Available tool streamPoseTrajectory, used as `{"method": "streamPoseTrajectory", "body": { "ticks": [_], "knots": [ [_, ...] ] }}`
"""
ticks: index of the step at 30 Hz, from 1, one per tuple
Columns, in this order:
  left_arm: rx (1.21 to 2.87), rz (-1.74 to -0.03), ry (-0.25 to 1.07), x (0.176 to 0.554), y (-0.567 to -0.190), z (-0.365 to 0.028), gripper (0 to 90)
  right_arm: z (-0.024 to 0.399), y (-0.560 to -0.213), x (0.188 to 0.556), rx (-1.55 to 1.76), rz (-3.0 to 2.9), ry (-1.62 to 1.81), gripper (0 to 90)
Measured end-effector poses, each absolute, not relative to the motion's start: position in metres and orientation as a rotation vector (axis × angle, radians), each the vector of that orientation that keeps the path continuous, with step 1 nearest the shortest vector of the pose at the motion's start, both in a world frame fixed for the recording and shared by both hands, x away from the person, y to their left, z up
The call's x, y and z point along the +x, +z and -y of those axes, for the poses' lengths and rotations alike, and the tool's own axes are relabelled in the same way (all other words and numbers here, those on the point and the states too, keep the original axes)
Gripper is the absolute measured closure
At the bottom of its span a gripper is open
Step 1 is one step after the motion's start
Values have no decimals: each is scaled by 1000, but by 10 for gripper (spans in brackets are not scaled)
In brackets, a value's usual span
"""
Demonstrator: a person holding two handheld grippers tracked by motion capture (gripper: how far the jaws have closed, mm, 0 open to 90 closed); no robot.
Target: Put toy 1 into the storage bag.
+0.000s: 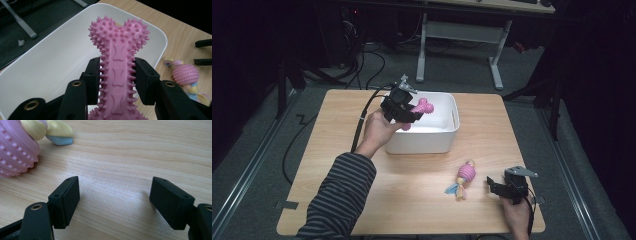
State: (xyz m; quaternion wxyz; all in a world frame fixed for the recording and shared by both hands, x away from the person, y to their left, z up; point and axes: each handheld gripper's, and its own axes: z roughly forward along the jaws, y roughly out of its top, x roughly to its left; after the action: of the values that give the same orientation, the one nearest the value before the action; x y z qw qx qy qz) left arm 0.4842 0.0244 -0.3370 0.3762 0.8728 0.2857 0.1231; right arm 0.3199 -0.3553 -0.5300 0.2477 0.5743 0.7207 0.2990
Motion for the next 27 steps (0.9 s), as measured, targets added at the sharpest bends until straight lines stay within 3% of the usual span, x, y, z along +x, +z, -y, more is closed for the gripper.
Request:
{"method": "streamPoseTrajectory", "body": {
  "ticks": [27],
  "knots": [
    [2288,-835,320,510,-369,-10,585,355,-530,320,1566,-1966,817,243]
  ]
}}
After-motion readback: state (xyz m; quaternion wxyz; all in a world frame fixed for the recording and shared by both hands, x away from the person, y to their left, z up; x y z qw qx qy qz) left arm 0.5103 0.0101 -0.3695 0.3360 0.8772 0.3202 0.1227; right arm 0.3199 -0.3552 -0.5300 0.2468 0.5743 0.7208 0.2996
